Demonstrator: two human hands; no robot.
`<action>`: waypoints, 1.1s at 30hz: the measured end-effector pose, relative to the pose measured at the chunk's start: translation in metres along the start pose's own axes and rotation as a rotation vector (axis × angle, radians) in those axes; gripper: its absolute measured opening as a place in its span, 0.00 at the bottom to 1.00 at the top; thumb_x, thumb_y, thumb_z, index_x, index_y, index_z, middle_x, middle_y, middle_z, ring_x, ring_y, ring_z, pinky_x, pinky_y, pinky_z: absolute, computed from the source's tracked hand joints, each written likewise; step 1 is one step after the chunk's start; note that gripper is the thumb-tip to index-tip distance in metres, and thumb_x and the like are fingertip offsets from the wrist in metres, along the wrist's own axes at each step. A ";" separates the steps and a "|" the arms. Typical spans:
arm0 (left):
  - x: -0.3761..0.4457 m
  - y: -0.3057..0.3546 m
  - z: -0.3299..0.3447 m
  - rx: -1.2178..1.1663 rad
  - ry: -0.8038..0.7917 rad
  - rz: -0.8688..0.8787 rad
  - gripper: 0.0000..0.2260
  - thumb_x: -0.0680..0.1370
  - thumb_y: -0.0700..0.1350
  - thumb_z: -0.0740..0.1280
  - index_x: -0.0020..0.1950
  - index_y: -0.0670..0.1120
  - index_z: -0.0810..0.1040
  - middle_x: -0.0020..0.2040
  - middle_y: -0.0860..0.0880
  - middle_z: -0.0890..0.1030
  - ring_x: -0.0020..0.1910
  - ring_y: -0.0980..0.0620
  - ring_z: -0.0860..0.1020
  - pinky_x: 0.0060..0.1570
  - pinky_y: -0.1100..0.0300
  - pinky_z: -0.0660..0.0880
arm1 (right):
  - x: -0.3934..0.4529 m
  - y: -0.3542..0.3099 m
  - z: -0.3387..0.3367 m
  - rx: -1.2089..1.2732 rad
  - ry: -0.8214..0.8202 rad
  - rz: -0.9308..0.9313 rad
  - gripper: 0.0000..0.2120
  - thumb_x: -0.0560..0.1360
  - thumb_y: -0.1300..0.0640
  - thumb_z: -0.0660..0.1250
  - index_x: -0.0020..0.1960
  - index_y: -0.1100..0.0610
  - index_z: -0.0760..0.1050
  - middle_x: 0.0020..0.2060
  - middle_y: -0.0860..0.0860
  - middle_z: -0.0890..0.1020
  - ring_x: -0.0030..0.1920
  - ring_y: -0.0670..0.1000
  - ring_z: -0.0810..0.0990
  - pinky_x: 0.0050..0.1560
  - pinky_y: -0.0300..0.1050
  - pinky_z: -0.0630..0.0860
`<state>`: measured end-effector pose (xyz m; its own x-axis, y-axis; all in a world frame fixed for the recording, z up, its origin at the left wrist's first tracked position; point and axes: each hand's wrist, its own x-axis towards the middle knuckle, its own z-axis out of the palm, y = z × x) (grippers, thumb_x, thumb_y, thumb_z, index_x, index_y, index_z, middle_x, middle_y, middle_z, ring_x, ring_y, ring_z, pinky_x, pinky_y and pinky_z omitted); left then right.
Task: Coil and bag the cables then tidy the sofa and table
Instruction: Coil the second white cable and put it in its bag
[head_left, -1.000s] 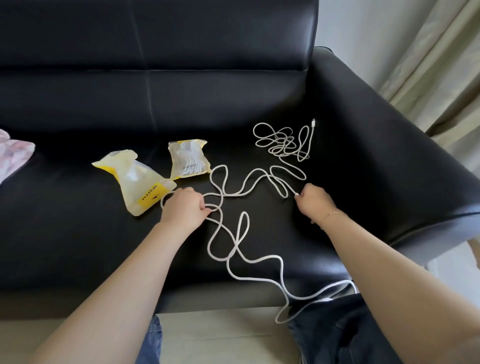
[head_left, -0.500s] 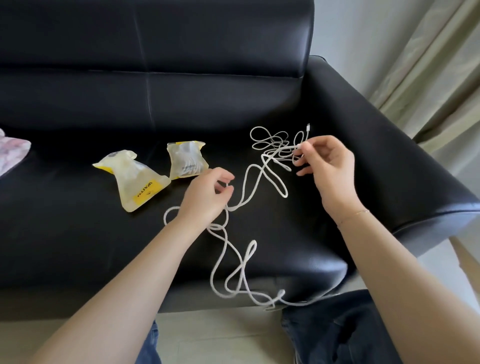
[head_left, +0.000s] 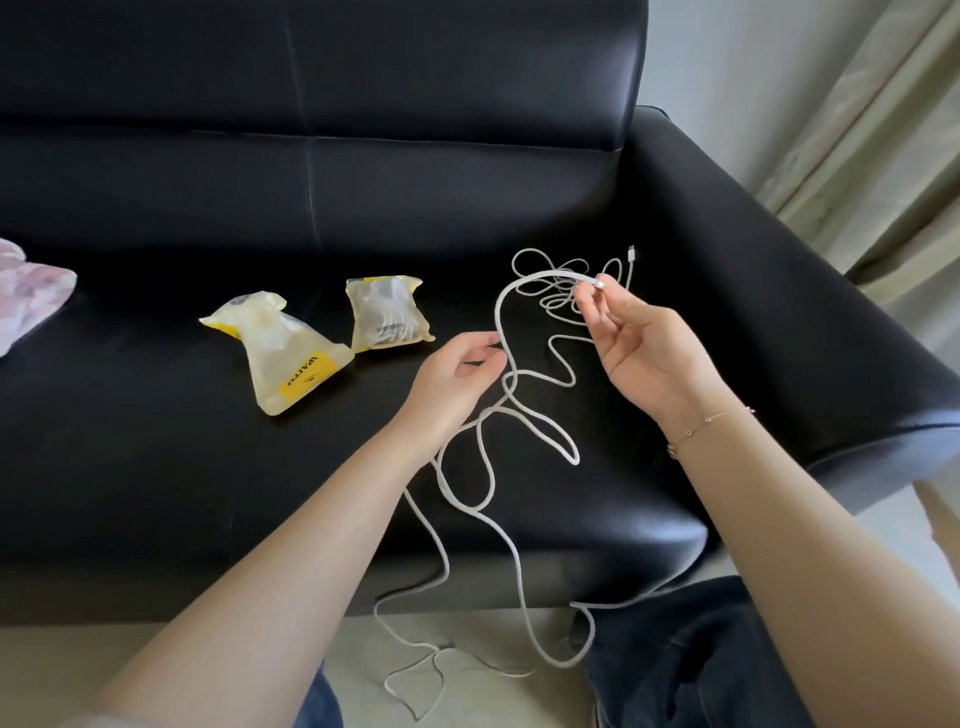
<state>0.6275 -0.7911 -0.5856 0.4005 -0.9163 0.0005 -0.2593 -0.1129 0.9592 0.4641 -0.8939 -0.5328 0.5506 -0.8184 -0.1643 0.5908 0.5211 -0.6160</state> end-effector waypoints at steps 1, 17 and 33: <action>0.000 0.001 0.001 -0.042 0.003 -0.018 0.15 0.81 0.49 0.64 0.68 0.52 0.74 0.60 0.55 0.79 0.58 0.60 0.77 0.59 0.60 0.74 | -0.001 0.001 0.002 0.024 -0.016 0.017 0.10 0.79 0.70 0.59 0.59 0.67 0.73 0.43 0.57 0.84 0.45 0.50 0.85 0.45 0.37 0.81; -0.001 0.009 -0.030 -0.292 0.158 0.029 0.06 0.81 0.41 0.64 0.53 0.47 0.81 0.48 0.50 0.84 0.45 0.56 0.82 0.53 0.62 0.79 | 0.008 0.049 -0.013 -1.357 0.013 0.175 0.08 0.75 0.62 0.69 0.53 0.59 0.80 0.40 0.52 0.80 0.38 0.47 0.79 0.36 0.39 0.79; -0.015 -0.043 -0.005 0.815 -0.281 -0.253 0.10 0.74 0.53 0.73 0.50 0.50 0.77 0.42 0.53 0.77 0.44 0.52 0.78 0.48 0.56 0.76 | 0.023 0.059 -0.022 -1.266 0.179 -0.139 0.12 0.81 0.63 0.59 0.41 0.58 0.76 0.32 0.52 0.75 0.22 0.45 0.75 0.27 0.38 0.77</action>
<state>0.6368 -0.7707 -0.6257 0.3281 -0.8753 -0.3552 -0.7789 -0.4634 0.4225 0.4982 -0.8874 -0.5899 0.3856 -0.9192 -0.0801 -0.3867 -0.0822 -0.9186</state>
